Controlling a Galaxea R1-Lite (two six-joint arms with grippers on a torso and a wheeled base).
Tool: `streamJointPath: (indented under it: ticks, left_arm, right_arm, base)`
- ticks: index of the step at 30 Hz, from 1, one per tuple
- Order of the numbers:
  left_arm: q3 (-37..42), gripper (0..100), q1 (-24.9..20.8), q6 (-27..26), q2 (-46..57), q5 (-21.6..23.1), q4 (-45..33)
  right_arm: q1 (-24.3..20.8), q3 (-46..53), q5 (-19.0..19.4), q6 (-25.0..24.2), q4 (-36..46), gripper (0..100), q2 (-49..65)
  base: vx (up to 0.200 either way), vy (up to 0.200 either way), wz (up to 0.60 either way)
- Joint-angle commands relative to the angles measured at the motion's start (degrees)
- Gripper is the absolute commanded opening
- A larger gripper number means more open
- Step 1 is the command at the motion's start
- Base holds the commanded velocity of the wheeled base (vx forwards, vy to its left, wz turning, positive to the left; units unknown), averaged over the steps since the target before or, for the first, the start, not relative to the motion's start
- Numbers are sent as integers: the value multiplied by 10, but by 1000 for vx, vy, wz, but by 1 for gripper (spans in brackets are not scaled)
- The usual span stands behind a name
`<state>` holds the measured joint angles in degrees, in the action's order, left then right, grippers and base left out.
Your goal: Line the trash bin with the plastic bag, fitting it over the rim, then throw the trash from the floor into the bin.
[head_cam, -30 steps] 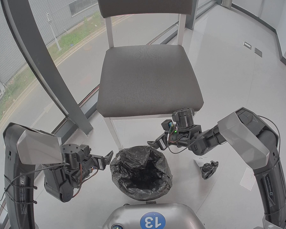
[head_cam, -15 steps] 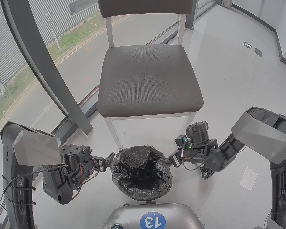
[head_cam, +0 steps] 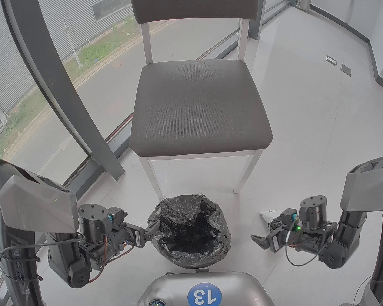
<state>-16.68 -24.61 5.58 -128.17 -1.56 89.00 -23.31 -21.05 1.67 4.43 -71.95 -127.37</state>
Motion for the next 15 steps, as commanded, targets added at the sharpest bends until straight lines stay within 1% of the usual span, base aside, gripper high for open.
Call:
streamJointPath:
  ticks: [1,2,4,5,6,10,12,15]
  left_arm:
    - [92,100,-44,0,80,-11,10]
    - [93,100,-44,0,81,-11,10]
    - [98,100,-44,0,87,-12,10]
    - [98,100,-44,0,87,-12,10]
    - [102,100,-45,0,91,-13,10]
    - [100,100,-57,0,91,-13,10]
    - [97,100,-58,0,91,-13,10]
    - [96,100,-60,0,89,-12,10]
  right_arm:
    - [79,211,-57,-76,-166,100,-16]
    - [80,211,-57,-76,-166,100,-17]
    - [100,211,-58,-74,-166,100,-23]
    - [100,211,-58,-74,-166,100,-23]
    - [117,211,-63,-74,-166,100,-39]
    - [161,211,-73,-75,-172,100,-101]
    - [192,211,-71,-73,-181,100,-130]
    - [217,203,-58,-76,-181,100,-137]
  base:
    - [0,0,0]
    - [0,0,0]
    - [0,0,0]
    - [0,0,0]
    - [0,0,0]
    - [0,0,0]
    - [0,0,0]
    - [0,0,0]
